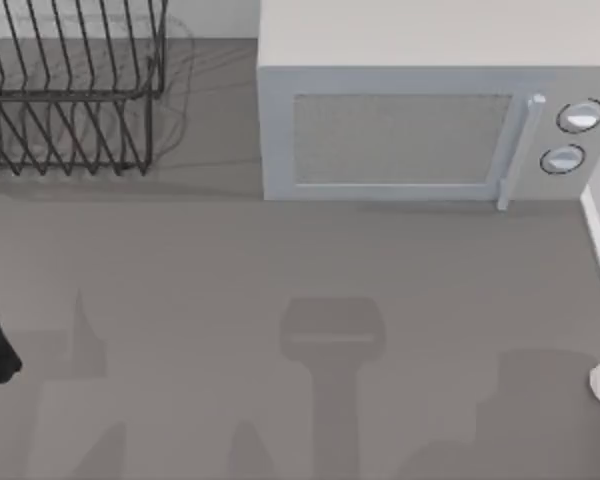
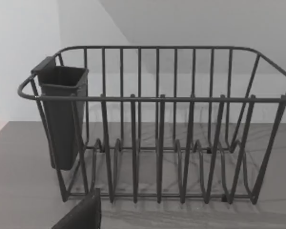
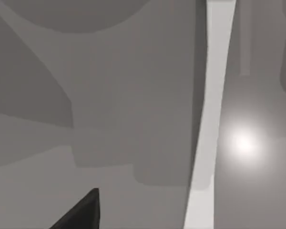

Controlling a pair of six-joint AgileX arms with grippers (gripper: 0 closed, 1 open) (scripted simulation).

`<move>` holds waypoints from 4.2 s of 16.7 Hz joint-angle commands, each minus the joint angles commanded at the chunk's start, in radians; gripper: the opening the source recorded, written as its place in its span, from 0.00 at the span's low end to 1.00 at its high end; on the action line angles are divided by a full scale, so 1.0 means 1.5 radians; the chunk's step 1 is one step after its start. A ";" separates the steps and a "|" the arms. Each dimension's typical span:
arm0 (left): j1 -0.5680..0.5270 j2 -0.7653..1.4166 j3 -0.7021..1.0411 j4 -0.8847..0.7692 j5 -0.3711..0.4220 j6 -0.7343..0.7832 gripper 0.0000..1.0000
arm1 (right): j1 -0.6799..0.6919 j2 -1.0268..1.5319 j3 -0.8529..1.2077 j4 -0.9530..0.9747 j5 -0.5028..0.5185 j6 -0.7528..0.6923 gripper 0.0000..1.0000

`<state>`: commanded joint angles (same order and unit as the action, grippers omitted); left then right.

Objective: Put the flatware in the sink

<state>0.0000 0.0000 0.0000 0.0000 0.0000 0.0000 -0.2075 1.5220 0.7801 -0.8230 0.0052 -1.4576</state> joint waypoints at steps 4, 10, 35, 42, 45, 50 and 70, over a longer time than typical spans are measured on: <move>0.000 0.000 0.000 0.000 0.000 0.000 1.00 | 0.000 0.061 -0.068 0.129 0.000 0.000 1.00; 0.000 0.000 0.000 0.000 0.000 0.000 1.00 | -0.001 0.077 -0.085 0.157 0.000 0.000 1.00; 0.000 0.000 0.000 0.000 0.000 0.000 1.00 | 0.000 0.021 -0.040 0.058 0.003 0.025 0.00; 0.000 0.000 0.000 0.000 0.000 0.000 1.00 | -0.003 -0.059 0.092 -0.176 0.003 0.022 0.00; 0.000 0.000 0.000 0.000 0.000 0.000 1.00 | -0.001 -0.085 0.126 -0.216 0.003 0.022 0.00; 0.000 0.000 0.000 0.000 0.000 0.000 1.00 | 0.000 -0.083 0.125 -0.215 0.003 0.023 0.00; 0.000 0.000 0.000 0.000 0.000 0.000 1.00 | 0.019 0.683 1.209 -0.556 0.004 0.039 0.00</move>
<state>0.0000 0.0000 0.0000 0.0000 0.0000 0.0000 -0.1783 2.5465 2.5937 -1.6572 0.0116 -1.3995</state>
